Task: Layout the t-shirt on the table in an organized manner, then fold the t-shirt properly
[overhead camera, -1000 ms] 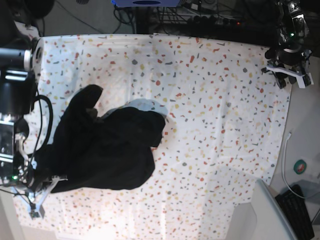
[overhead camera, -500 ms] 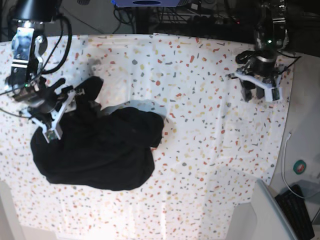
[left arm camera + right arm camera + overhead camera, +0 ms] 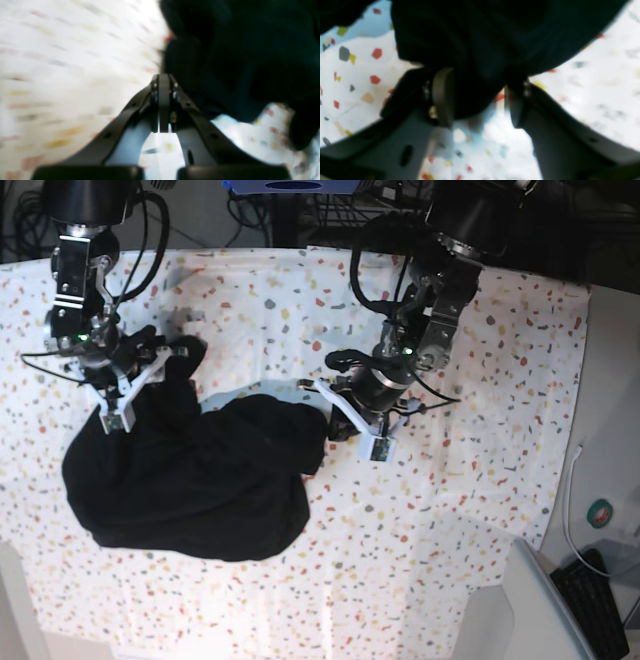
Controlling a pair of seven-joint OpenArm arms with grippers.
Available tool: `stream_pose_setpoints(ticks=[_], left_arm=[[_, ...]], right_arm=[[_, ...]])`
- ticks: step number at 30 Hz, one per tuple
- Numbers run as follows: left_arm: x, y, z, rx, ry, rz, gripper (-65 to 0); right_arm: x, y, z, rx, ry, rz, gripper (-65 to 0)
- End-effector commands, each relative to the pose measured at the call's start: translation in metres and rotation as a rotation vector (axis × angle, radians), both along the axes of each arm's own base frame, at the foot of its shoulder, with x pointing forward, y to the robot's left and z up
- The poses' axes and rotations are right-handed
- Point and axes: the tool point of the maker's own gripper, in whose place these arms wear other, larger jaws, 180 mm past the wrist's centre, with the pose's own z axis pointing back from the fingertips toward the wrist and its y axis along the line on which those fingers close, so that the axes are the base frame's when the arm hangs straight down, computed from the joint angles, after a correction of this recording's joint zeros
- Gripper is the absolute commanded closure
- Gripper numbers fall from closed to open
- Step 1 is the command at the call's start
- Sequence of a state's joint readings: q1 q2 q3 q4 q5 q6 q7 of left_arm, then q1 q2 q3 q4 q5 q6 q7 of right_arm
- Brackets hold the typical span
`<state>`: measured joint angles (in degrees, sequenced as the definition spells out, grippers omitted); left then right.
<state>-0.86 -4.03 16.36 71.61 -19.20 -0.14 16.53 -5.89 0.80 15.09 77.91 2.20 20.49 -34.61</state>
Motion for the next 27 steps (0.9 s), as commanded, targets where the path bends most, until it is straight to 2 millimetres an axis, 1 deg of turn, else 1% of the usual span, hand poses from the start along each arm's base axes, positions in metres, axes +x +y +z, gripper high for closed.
stream_pose_setpoints(ticks=[1, 2, 3, 4, 6, 8, 10, 12, 13, 15, 18, 20, 23, 25, 27], left_arm=[[0.012, -0.005, 0.008, -0.012, -0.034, 0.006, 0.0], [0.011, -0.009, 0.002, -0.015, -0.018, 0.003, 0.0], [0.011, -0.012, -0.003, -0.016, -0.001, 0.002, 0.0], [0.010, -0.013, -0.009, -0.014, 0.017, 0.003, 0.0], [0.005, -0.009, -0.021, -0.001, 0.049, 0.009, 0.0], [0.000, 0.002, -0.029, 0.015, 0.071, 0.022, 0.0], [-0.001, 0.026, -0.032, 0.063, 0.071, 0.025, 0.0], [-0.011, 0.046, -0.034, 0.094, 0.073, 0.030, 0.0], [-0.016, 0.057, -0.033, 0.115, 0.068, 0.029, 0.0], [-0.024, 0.082, -0.024, 0.140, 0.048, 0.050, 0.0], [-0.043, 0.113, -0.010, 0.153, 0.022, 0.117, 0.0], [-0.057, 0.137, -0.001, 0.160, 0.011, 0.177, 0.0], [-0.071, 0.163, 0.005, 0.172, 0.012, 0.247, 0.0], [-0.074, 0.170, 0.005, 0.175, 0.015, 0.267, 0.0], [-0.074, 0.170, 0.004, 0.171, 0.018, 0.273, 0.0]], right_arm=[[0.007, -0.003, 0.005, -0.003, -0.033, -0.002, -21.3], [0.005, -0.003, 0.003, -0.001, -0.031, -0.003, -14.9], [0.004, -0.003, 0.003, -0.002, -0.031, -0.003, -6.6], [-0.001, -0.004, 0.002, -0.005, -0.025, 0.000, 0.0], [-0.010, -0.006, 0.005, -0.017, -0.028, 0.002, 0.0], [-0.022, -0.009, 0.008, -0.034, -0.029, 0.007, 0.0], [-0.035, -0.018, 0.015, -0.068, -0.036, 0.019, 0.0], [-0.045, -0.022, 0.023, -0.089, -0.046, 0.029, 0.0], [-0.050, -0.023, 0.029, -0.099, -0.054, 0.033, 0.0], [-0.059, -0.029, 0.039, -0.130, -0.066, 0.044, 0.0], [-0.061, -0.041, 0.049, -0.171, -0.082, 0.060, 0.0], [-0.061, -0.065, 0.054, -0.207, -0.087, 0.016, 0.0], [-0.064, -0.097, 0.062, -0.249, -0.094, -0.060, 0.0], [-0.068, -0.119, 0.068, -0.281, -0.096, -0.104, 0.0], [-0.071, -0.142, 0.074, -0.318, -0.095, -0.139, 0.0]])
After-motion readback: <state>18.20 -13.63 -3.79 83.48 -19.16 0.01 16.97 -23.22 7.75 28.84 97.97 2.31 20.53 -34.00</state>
